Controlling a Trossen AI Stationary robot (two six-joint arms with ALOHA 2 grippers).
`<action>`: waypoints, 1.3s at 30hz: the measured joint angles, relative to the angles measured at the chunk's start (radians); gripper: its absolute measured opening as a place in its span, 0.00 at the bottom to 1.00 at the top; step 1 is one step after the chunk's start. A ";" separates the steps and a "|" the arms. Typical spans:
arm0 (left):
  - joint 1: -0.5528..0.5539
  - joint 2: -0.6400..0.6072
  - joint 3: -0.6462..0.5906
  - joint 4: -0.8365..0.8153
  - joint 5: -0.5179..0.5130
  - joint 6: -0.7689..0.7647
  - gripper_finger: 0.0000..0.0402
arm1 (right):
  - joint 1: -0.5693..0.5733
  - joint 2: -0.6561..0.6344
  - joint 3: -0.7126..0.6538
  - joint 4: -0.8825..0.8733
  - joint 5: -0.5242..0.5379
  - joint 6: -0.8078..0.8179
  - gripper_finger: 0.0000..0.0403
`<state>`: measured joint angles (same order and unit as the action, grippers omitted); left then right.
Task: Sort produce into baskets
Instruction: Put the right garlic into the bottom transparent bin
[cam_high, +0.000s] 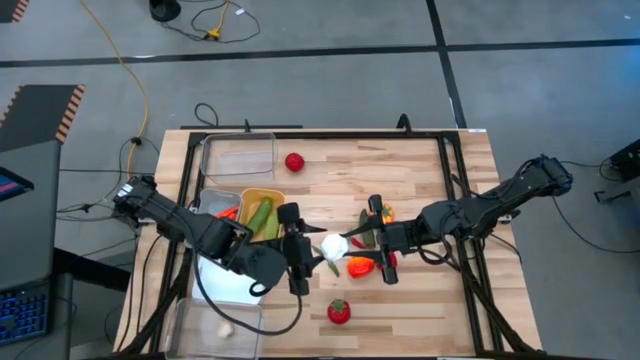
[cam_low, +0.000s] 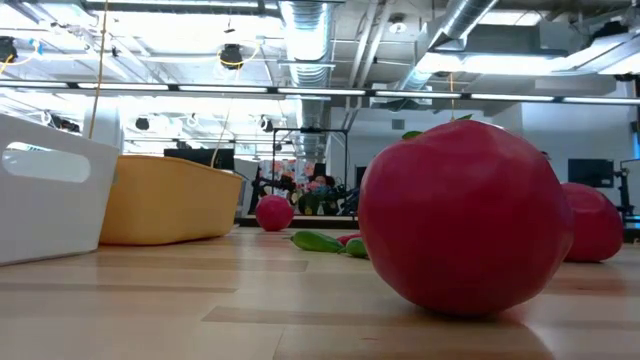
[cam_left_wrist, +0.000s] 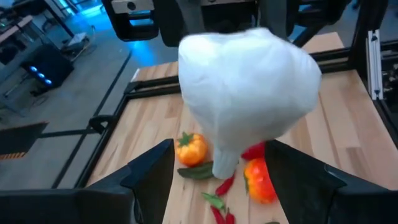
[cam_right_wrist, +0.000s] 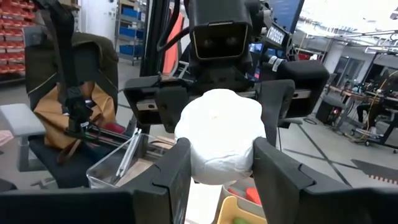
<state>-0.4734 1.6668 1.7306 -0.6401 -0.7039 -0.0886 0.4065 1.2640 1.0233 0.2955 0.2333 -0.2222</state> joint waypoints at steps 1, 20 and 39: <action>0.001 0.001 0.000 0.004 0.001 0.005 0.58 | 0.000 0.000 0.000 -0.001 0.000 0.000 0.44; 0.004 0.004 0.000 0.010 0.020 0.017 0.02 | -0.001 0.000 0.000 -0.001 -0.001 0.012 0.46; 0.004 -0.013 0.000 -0.190 0.161 -0.096 0.02 | -0.023 0.000 0.000 -0.185 0.040 0.065 0.70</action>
<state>-0.4695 1.6534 1.7306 -0.8297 -0.5427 -0.1843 0.3834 1.2636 1.0237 0.1105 0.2732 -0.1574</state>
